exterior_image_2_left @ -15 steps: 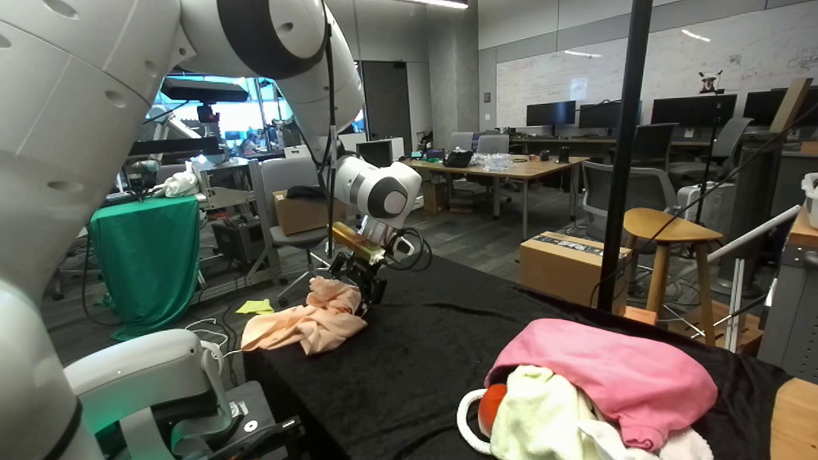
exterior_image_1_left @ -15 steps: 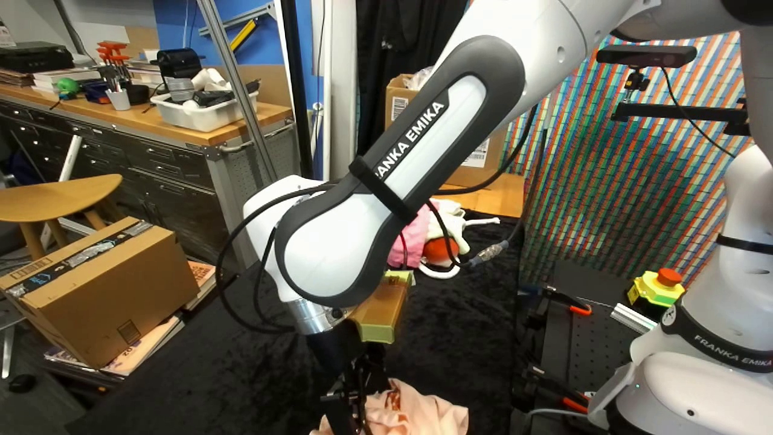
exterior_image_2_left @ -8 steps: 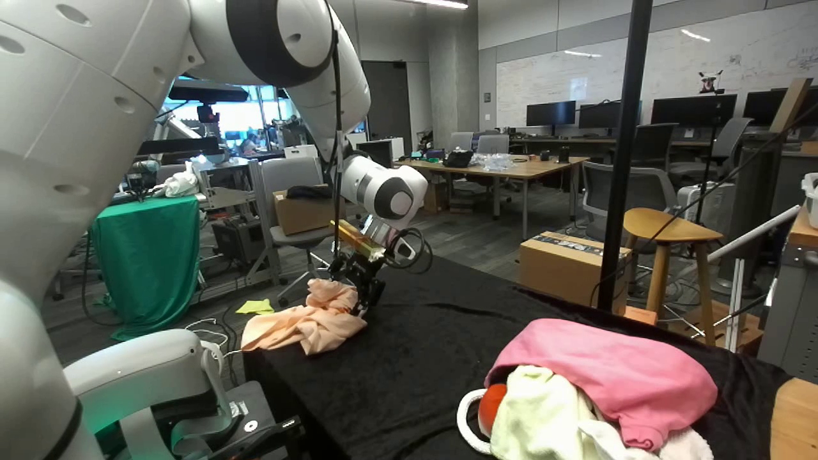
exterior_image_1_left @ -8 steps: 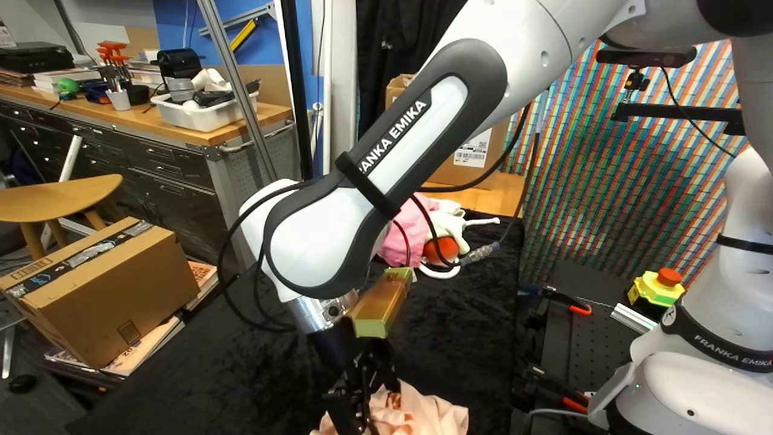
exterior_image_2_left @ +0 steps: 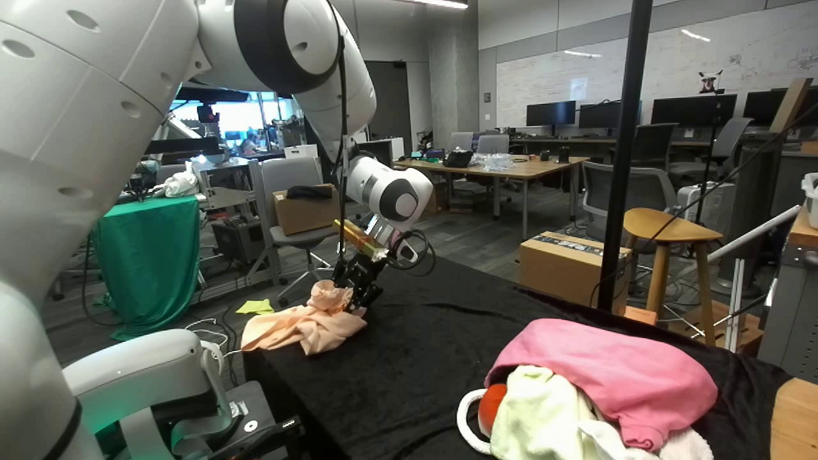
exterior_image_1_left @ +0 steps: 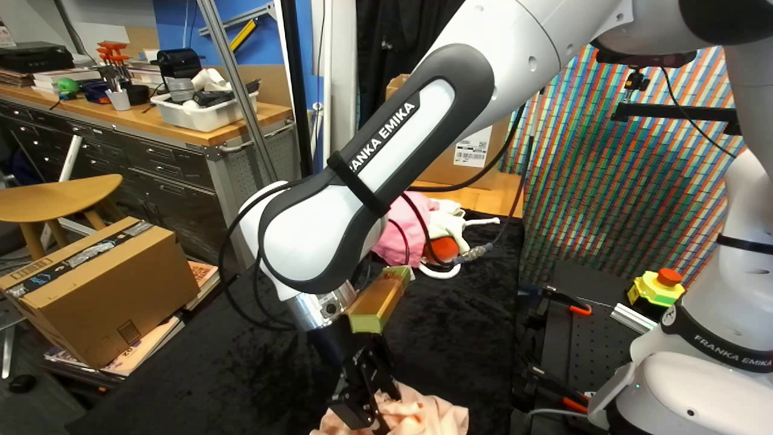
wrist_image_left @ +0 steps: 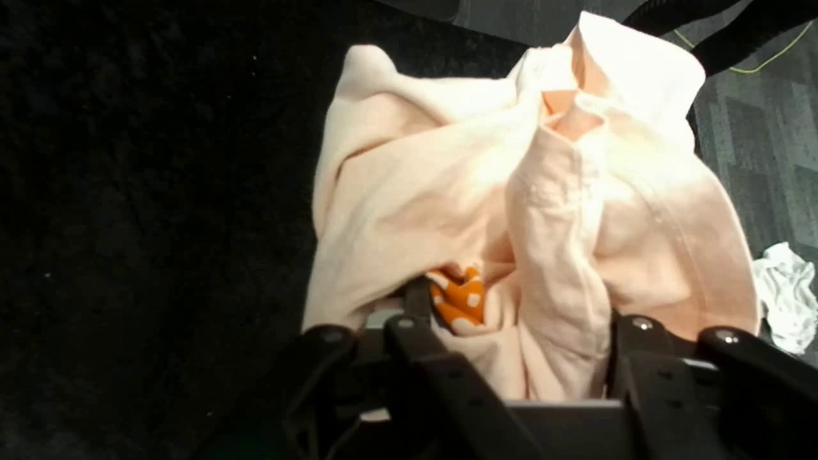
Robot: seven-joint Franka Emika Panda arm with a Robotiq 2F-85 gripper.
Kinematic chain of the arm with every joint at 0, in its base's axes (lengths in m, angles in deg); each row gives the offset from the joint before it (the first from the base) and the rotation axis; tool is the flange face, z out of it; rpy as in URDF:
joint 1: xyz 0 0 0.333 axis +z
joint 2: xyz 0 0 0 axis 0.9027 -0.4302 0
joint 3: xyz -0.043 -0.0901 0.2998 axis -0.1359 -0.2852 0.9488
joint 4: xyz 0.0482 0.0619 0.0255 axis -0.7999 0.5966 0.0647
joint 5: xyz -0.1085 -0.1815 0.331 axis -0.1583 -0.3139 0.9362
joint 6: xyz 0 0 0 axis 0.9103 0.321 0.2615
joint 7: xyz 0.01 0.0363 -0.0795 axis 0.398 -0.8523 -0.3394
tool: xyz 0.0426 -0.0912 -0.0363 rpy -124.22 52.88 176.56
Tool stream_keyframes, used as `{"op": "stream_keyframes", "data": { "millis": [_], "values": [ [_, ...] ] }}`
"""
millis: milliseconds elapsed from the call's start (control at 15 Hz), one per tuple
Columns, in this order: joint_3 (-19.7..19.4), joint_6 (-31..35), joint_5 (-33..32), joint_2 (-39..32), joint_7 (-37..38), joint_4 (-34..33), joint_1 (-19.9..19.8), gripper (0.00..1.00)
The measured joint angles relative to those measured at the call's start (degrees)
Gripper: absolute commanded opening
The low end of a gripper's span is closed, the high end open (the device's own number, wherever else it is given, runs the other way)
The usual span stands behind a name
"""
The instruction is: Pile up the objects on the table.
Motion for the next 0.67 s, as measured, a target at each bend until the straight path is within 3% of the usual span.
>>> {"op": "stream_keyframes", "data": {
  "millis": [200, 333, 667],
  "values": [
    [0.0, -3.7, 0.3, 0.0, -0.6, -1.4, -0.6, 0.03],
    [0.0, -6.7, 0.9, 0.0, -2.0, -2.6, -1.2, 0.00],
    [-0.4, -10.4, 1.3, 0.9, -4.9, -4.1, -3.3, 0.04]
  ]
}}
